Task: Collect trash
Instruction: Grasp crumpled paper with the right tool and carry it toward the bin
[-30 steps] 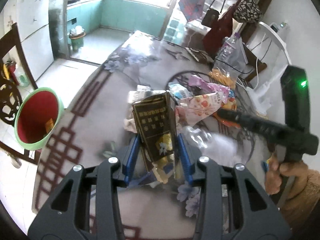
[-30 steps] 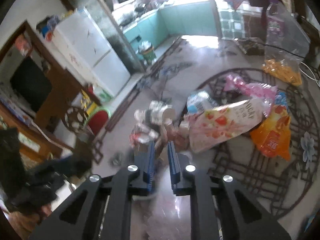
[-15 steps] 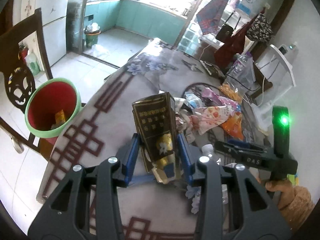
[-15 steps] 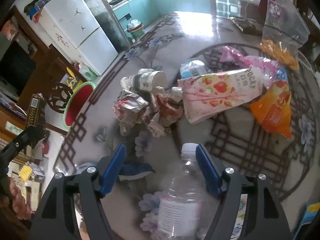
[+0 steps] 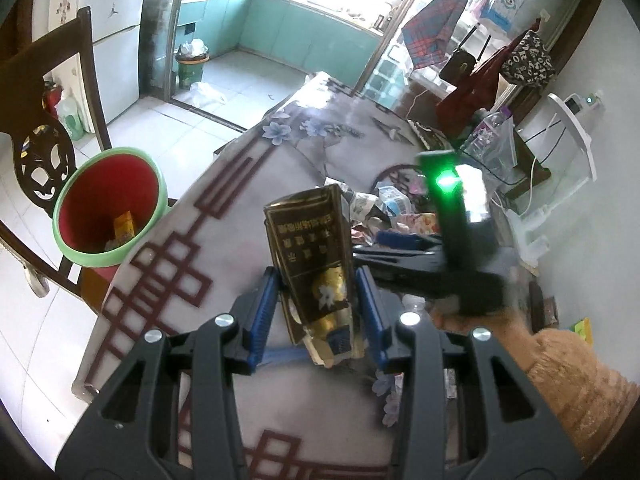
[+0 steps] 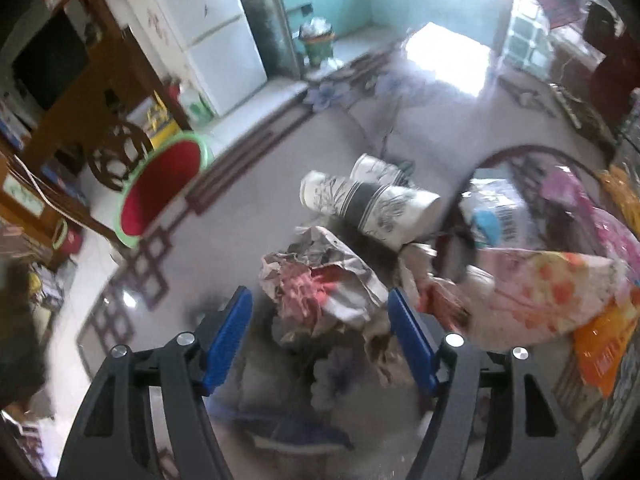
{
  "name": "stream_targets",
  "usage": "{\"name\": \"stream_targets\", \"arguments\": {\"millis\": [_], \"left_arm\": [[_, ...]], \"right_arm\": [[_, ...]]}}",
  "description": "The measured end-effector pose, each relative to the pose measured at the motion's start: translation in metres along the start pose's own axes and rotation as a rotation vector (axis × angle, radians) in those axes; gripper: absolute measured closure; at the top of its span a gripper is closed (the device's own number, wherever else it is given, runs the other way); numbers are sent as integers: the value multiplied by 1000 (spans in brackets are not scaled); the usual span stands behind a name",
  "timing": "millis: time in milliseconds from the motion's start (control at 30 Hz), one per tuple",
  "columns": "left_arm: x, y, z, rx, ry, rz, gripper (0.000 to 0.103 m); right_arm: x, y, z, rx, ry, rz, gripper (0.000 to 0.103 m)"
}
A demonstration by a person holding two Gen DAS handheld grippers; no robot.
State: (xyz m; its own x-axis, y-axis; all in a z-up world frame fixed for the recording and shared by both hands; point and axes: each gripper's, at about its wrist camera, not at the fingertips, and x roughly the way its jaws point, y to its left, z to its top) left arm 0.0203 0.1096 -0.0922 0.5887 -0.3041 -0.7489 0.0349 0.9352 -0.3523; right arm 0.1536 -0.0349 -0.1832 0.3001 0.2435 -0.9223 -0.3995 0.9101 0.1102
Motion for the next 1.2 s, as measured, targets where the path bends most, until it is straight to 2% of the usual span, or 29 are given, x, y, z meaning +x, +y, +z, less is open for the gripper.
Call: {"name": "stream_targets", "arguments": {"millis": [33,133,400,567,1033,1200], "left_arm": [[-1,2,0,-5,-4,4,64],[-3,8,2,-21,-13,19,64],[-5,30,17,-31,-36,63,64],[-4,51,28,-26,-34,69,64],[-7,134,94,78,-39,16,63],[-4,167,110,79,-27,14,63]], "right_arm": [[5,1,0,-11,20,-2,65],[-7,0,-2,-17,-18,14,67],[-98,2,-12,72,-226,96,66],[-125,20,-8,100,-289,107,66],[-104,105,46,160,-320,50,65],[-86,134,66,165,-307,54,65]]}}
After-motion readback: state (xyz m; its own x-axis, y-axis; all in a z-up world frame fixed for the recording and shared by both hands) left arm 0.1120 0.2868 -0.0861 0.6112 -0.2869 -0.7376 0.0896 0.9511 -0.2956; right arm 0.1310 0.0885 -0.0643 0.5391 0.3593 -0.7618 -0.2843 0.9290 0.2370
